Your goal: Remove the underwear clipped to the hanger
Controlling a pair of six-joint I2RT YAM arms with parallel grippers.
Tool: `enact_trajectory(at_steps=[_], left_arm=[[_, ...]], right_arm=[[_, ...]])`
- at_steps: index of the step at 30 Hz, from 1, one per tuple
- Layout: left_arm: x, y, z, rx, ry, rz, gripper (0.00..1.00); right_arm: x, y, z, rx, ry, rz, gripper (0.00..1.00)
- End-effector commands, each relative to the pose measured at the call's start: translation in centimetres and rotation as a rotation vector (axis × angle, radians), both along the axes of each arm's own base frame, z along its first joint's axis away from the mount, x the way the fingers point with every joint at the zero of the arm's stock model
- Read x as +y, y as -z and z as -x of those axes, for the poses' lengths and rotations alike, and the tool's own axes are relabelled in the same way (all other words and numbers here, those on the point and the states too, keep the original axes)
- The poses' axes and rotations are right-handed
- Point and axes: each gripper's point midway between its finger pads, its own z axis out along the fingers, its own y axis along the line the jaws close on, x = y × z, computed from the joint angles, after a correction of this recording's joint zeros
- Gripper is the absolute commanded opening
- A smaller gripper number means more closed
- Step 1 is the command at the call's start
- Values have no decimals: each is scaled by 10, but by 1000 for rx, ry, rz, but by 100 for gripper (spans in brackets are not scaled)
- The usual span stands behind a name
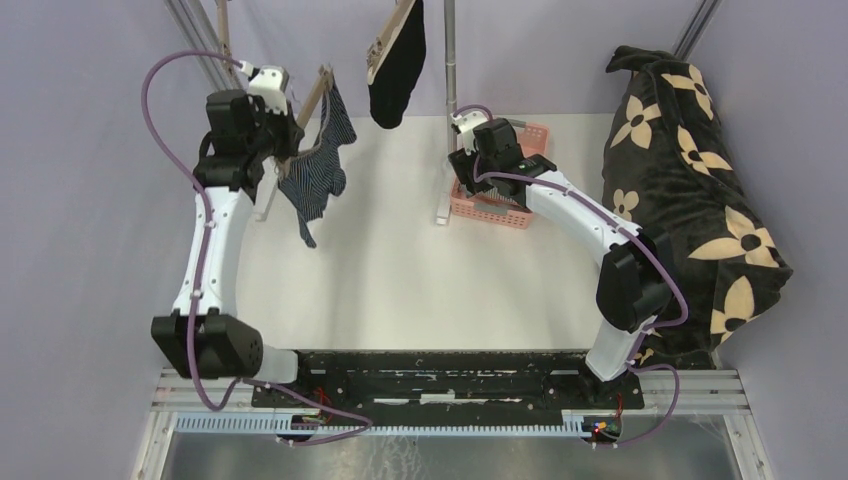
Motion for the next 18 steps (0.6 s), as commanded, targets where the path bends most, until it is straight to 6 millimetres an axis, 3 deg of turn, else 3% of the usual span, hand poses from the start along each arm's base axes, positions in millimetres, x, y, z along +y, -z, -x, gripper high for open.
enact_trajectory(at_steps=[1,5,10,12,18], left_arm=[[-4,-8,58,-43,36,-39,3],[-26,9,111,-32,126,38,3],[-56,18,168,-19,277,122,3],[-71,27,194,29,370,151,3],[-105,47,235,133,604,278,3]], right_arm=[[6,-41,-13,-100,-9,-17,73],[13,-61,-7,-94,-88,-100,83],[27,-89,7,-10,-275,-342,85],[45,-107,31,55,-476,-471,85],[63,-139,75,123,-734,-576,82]])
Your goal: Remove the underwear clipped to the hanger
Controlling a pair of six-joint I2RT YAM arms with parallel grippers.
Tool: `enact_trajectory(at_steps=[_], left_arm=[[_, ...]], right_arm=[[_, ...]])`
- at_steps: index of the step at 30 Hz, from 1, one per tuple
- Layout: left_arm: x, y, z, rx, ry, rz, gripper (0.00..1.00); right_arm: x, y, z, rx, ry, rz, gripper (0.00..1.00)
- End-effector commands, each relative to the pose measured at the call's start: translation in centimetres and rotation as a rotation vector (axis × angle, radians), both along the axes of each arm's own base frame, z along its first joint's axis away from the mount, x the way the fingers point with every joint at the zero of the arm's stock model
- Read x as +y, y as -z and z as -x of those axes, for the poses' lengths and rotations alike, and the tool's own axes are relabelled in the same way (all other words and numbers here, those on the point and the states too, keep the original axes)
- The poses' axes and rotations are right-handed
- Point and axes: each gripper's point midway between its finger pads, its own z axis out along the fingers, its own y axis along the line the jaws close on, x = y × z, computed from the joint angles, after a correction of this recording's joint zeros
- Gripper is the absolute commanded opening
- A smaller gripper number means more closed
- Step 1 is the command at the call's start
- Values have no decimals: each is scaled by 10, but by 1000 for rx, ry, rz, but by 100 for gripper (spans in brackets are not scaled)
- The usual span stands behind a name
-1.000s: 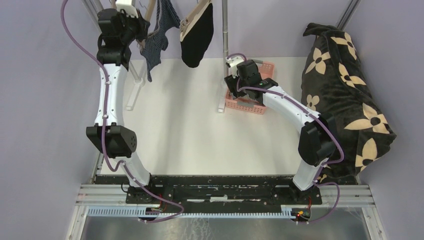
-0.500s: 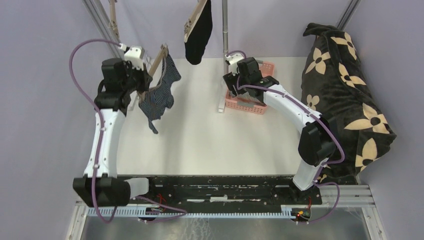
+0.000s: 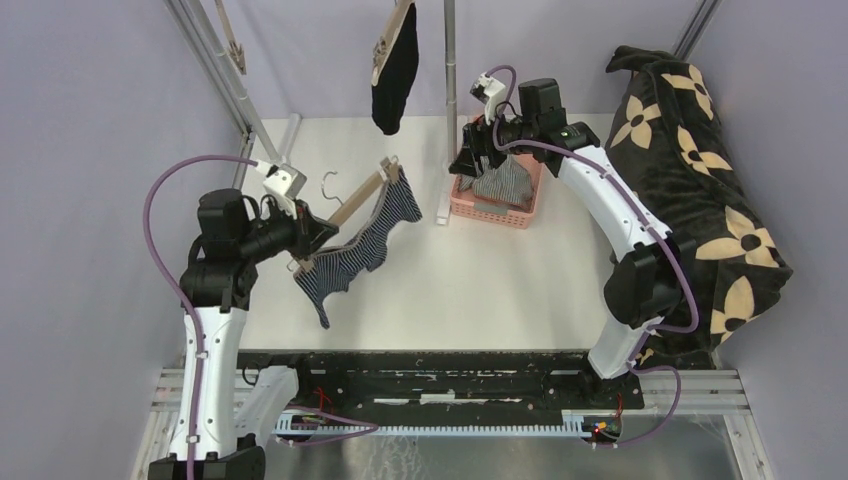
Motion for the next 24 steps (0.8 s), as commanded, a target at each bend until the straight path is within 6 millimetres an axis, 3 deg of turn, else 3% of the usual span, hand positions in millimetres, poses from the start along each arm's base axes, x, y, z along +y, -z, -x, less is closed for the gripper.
enact_trajectory(at_steps=[1,4,13,24], left_arm=[[-38,6,38,70,263,142,3],[-47,2,48,65,317,194,3],[-54,-18,44,32,365,256,3],[-59,-22,38,47,386,315,3]], right_arm=[[33,-65,59,-24,-329,-195,82],[34,-80,75,-27,-373,-235,82],[40,-97,111,-40,-468,-304,79],[61,-101,125,-12,-557,-366,87]])
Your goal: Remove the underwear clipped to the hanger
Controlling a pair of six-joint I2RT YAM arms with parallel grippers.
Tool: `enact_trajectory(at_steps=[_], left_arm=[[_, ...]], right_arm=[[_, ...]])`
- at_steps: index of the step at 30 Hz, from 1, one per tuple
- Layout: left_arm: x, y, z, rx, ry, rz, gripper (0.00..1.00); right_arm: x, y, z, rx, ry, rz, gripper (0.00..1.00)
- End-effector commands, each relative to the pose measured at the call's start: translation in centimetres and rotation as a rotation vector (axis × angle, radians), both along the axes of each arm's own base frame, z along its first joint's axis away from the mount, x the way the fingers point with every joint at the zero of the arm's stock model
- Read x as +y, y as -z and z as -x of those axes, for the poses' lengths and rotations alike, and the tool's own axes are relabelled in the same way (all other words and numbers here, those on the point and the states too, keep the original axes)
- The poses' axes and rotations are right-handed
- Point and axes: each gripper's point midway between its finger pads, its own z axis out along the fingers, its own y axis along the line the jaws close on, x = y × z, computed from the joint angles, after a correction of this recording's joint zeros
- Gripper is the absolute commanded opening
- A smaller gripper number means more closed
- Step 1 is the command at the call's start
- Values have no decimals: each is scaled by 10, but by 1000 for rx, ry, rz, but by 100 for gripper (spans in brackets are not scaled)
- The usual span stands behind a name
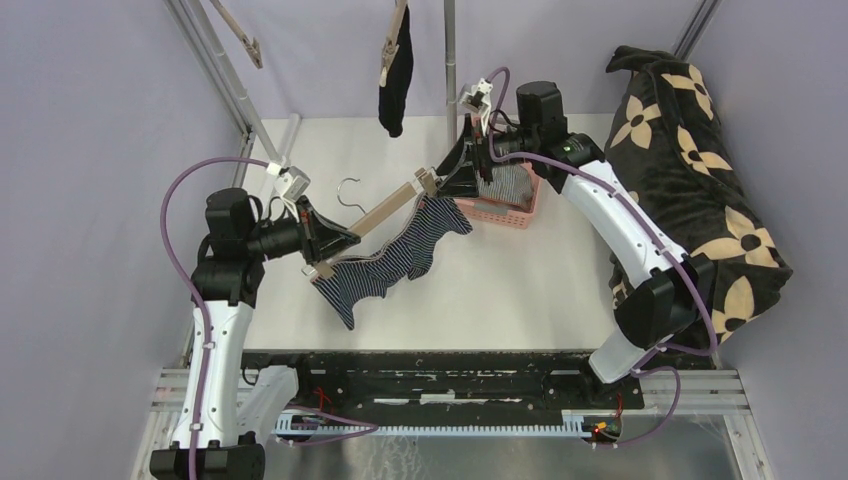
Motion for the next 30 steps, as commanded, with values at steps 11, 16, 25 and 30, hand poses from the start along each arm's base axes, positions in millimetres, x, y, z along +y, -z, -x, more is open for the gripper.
enact_trajectory(at_steps=[11,16,25,30], left_arm=[[-8,-18,8,-19,67,70,3],[-8,-12,5,-4,56,68,3],[-7,-5,-4,16,25,92,3],[-8,-16,-10,-28,12,117,3]], right_arm=[[23,-29,-2,-56,-99,-95,87],[29,-29,0,-47,-115,-107,82],[38,-16,10,-6,-156,-89,20],[36,-11,14,-14,-155,-68,1]])
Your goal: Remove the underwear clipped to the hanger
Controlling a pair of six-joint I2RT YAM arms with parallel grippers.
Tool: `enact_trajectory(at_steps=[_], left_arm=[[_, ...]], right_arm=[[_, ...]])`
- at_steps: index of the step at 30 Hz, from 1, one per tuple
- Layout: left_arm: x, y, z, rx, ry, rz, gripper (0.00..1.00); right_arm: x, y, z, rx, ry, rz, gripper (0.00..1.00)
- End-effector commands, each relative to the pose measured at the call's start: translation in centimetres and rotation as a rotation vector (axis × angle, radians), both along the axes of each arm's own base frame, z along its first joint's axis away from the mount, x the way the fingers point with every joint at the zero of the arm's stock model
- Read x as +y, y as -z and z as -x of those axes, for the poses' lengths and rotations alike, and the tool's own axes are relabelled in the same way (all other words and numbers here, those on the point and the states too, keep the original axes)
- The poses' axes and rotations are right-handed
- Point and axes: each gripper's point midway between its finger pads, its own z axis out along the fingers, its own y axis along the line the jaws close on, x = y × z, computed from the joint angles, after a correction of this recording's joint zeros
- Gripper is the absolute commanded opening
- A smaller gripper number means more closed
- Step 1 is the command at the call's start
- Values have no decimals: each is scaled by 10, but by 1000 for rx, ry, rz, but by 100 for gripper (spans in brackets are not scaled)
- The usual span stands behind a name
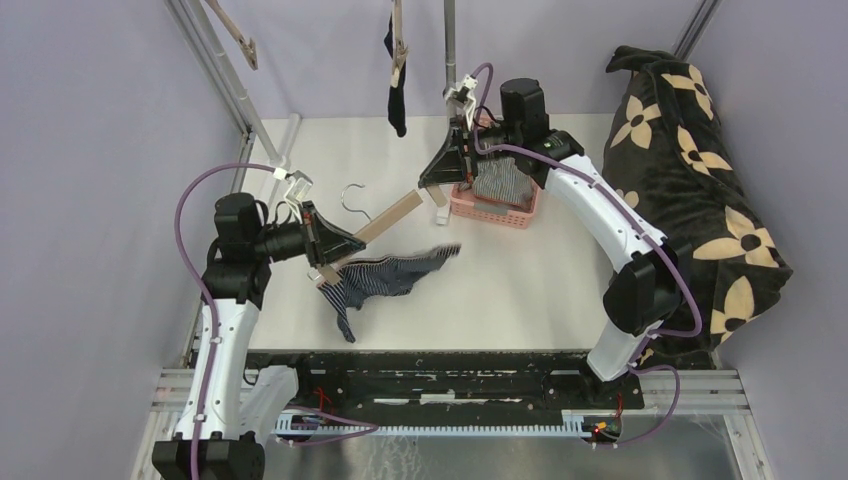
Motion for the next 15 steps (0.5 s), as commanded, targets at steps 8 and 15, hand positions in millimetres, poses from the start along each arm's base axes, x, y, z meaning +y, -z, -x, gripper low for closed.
enact_trajectory(at_steps=[8,15], left_arm=[[-2,-50,-14,-179,-20,55,3],[-3,-82,-13,-290,-25,82,3]], right_arm=[[1,-13,4,-106,41,29,73],[-4,-12,-8,-172,157,27,100]])
